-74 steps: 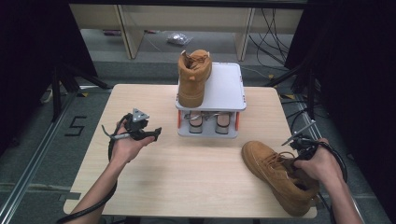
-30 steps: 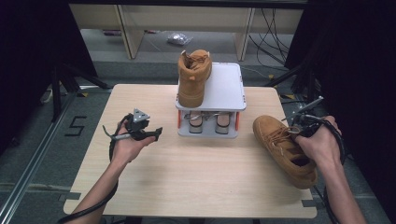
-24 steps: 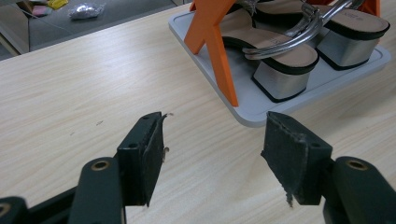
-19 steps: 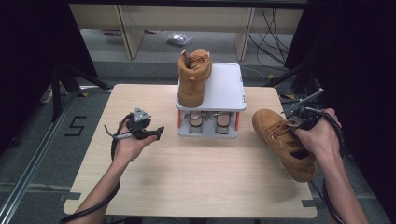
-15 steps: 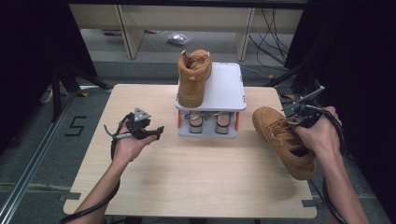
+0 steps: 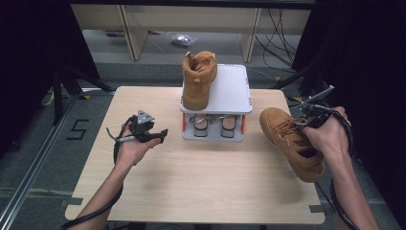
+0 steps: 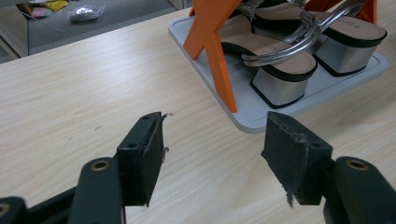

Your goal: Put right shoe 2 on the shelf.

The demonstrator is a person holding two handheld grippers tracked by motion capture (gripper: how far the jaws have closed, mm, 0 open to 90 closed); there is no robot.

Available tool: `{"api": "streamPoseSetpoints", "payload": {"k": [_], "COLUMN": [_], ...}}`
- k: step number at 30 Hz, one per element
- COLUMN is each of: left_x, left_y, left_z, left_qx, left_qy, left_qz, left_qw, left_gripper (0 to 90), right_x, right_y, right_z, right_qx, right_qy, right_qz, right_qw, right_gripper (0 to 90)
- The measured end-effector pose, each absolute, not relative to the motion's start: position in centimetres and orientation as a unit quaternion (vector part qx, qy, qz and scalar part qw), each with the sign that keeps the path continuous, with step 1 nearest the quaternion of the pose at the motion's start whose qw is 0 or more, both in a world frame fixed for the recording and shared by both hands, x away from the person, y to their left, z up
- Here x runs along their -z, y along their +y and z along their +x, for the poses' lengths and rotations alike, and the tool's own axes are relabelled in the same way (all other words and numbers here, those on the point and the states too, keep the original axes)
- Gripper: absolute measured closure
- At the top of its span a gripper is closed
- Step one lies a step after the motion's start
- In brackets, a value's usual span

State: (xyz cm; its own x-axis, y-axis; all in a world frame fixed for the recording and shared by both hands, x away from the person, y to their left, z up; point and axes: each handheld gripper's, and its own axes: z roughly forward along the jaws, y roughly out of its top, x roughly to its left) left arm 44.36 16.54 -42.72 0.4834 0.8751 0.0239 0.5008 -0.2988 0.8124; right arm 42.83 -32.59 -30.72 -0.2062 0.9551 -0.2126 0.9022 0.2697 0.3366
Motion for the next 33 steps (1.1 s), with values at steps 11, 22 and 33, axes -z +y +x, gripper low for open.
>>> {"api": "streamPoseSetpoints", "payload": {"k": [11,22,33], "left_x": [42.8,42.8,42.7], "left_y": [16.6,16.7,17.0], "left_z": [44.3,44.3,43.8], "left_qx": [-0.243,-0.241,-0.242], "left_qy": [0.453,0.451,0.448], "left_qz": [0.763,0.767,0.770], "left_qw": [0.392,0.389,0.385], "left_gripper": [37.2,37.1,37.2], "right_x": [30.5,30.0,29.2], "right_y": [-32.4,-32.4,-31.7], "right_z": [43.0,43.3,44.2], "right_qx": [-0.077,-0.082,-0.095], "right_qy": [0.770,0.774,0.763], "right_qz": [0.604,0.595,0.605], "right_qw": [0.191,0.202,0.206], "right_gripper": [85.7,85.8,85.8]}}
